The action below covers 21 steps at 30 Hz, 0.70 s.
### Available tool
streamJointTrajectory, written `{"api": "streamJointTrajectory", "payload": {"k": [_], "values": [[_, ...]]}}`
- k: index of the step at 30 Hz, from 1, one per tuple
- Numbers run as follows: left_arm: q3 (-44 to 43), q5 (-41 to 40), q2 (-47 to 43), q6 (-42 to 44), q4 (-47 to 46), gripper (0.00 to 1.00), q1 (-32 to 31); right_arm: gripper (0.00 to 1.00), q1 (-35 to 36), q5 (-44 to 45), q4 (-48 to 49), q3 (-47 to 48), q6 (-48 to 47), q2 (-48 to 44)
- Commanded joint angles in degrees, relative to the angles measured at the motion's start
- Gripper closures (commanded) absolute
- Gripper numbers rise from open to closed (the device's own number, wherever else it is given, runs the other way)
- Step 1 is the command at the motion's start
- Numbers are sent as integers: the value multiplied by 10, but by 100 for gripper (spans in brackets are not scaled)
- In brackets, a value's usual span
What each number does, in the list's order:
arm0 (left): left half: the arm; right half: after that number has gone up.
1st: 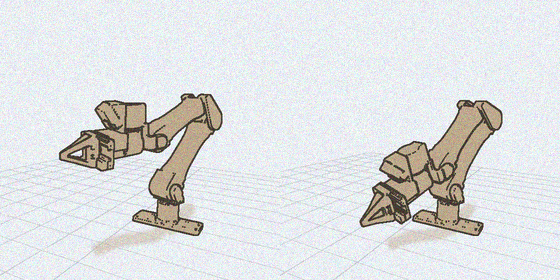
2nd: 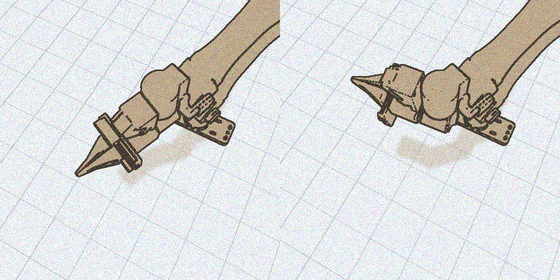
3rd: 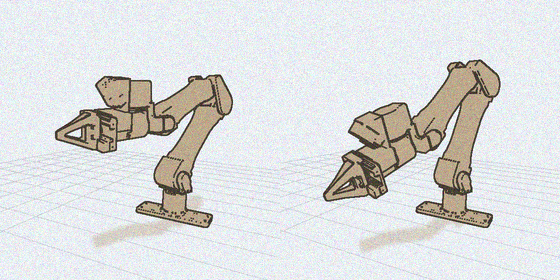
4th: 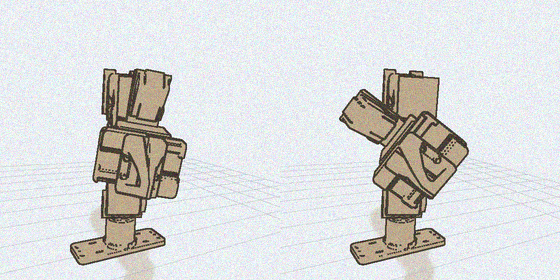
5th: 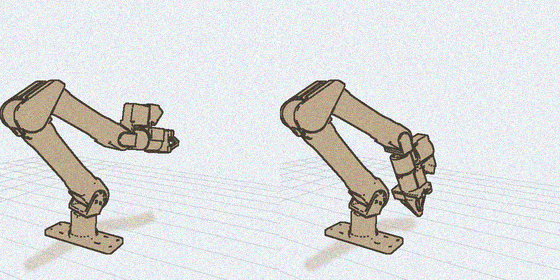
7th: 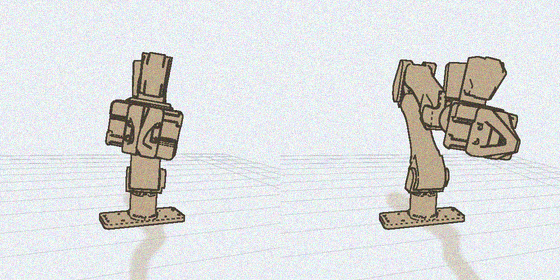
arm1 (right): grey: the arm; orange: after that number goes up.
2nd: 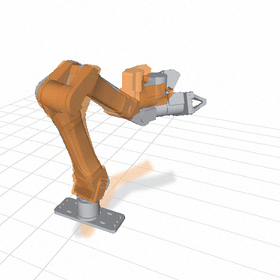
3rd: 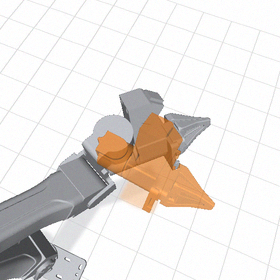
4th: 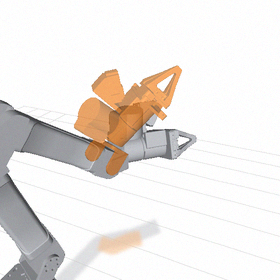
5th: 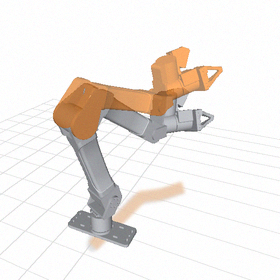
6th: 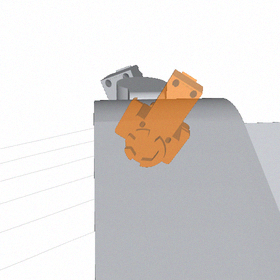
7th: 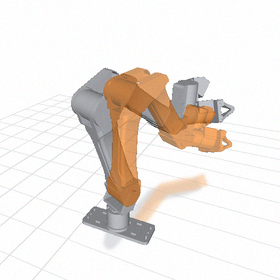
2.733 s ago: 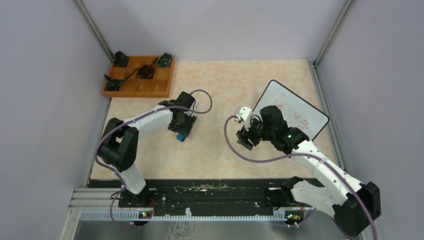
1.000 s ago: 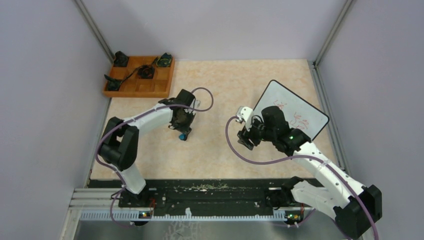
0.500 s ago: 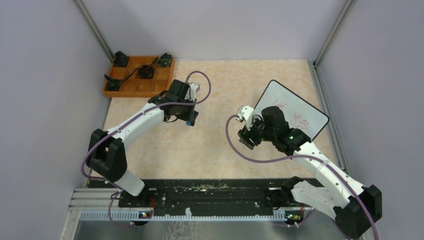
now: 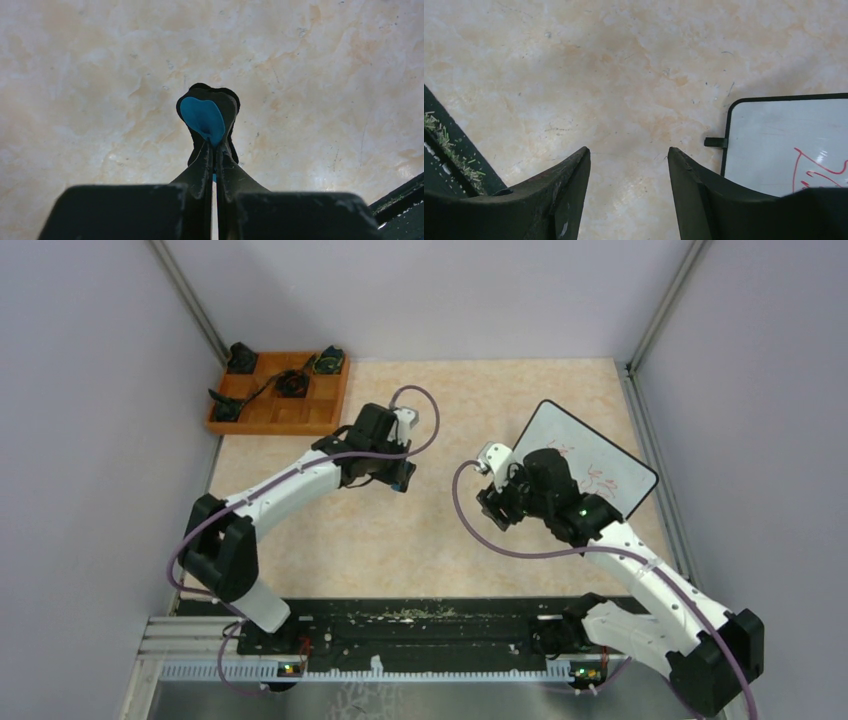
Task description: Erase the whiteboard
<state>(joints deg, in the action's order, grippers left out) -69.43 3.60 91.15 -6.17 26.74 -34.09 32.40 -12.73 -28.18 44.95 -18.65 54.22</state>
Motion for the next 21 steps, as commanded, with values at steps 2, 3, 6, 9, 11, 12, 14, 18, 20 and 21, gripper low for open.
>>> {"api": "streamJointTrajectory", "payload": {"k": [2,3,6,9,11,12,14,18,20,21], "values": [[-24,-55,42,3,-43,100,-52,41,-5,82,35,46,25,15],[-27,-67,48,5,-45,100,-59,41,-10,90,34,51,27,17],[-31,-95,62,4,-54,100,-73,41,-40,97,29,67,40,21],[-16,-107,61,0,-80,100,-81,41,-88,84,24,88,55,18],[-1,-108,58,-3,-100,100,-84,41,-116,82,24,101,63,15],[6,-110,55,-5,-110,100,-84,41,-132,82,21,109,64,15],[17,-114,50,-8,-127,100,-86,41,-147,86,12,128,64,15],[29,-115,54,-9,-156,100,-89,41,-170,96,-13,164,66,17],[26,-113,64,-9,-166,100,-90,40,-186,98,-30,183,73,18],[25,-109,69,-7,-173,100,-90,40,-194,101,-39,193,76,18]]}}
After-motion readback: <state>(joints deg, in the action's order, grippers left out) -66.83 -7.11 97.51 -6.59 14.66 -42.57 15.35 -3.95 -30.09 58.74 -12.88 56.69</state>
